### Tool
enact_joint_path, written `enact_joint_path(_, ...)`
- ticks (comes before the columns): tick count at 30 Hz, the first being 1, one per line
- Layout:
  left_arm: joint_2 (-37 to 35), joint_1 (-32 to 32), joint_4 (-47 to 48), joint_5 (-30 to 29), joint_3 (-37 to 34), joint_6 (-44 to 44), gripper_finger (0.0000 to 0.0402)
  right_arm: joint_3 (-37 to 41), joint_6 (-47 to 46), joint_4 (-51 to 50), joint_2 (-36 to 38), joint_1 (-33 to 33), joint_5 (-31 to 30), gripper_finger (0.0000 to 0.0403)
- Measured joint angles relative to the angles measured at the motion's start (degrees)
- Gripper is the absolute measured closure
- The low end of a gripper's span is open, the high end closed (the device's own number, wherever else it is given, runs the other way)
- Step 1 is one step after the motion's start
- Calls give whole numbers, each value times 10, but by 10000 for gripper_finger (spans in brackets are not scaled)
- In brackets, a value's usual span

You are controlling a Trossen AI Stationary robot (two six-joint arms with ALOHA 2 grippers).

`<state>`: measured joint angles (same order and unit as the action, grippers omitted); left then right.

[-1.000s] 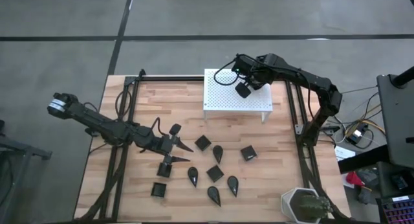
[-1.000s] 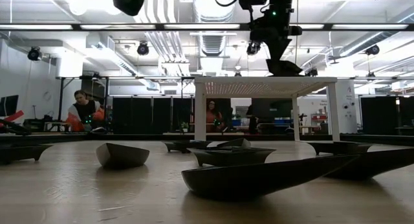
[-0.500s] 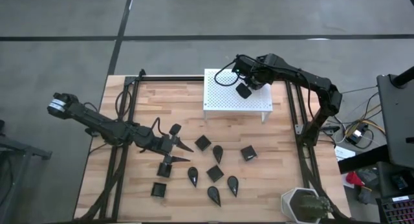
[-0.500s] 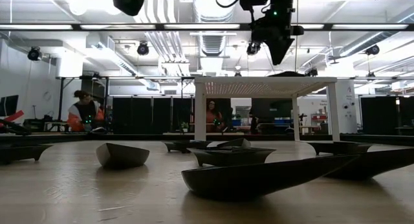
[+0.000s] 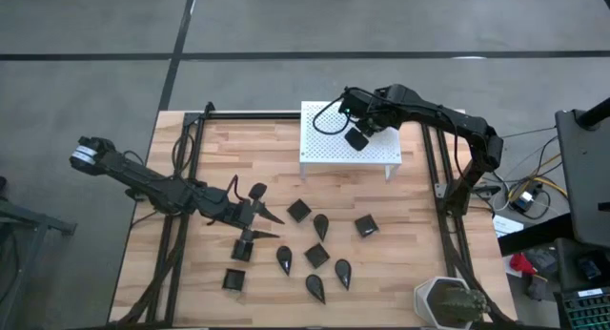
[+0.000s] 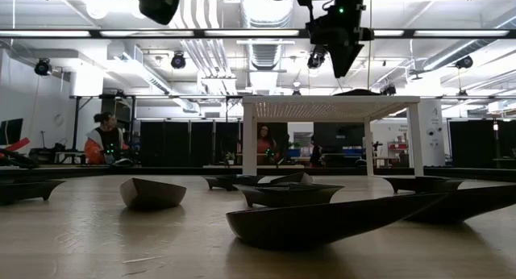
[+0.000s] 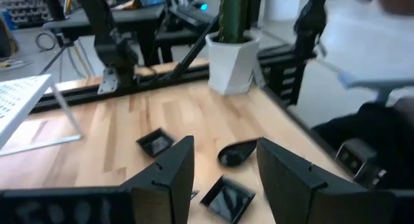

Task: Pick & Place Mini shaped plates
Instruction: Put the square plate on the shelf

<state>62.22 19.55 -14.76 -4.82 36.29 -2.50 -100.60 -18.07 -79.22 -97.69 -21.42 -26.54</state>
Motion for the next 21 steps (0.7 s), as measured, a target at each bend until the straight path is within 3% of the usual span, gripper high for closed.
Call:
enact_joint_path(12,0,0,-32,-29,0,25,238,6,-13,41,4,108,-4,389)
enact_joint_path(21,2,-1,-62,-44,0,28,238,42,29,200,5,225,-6,394)
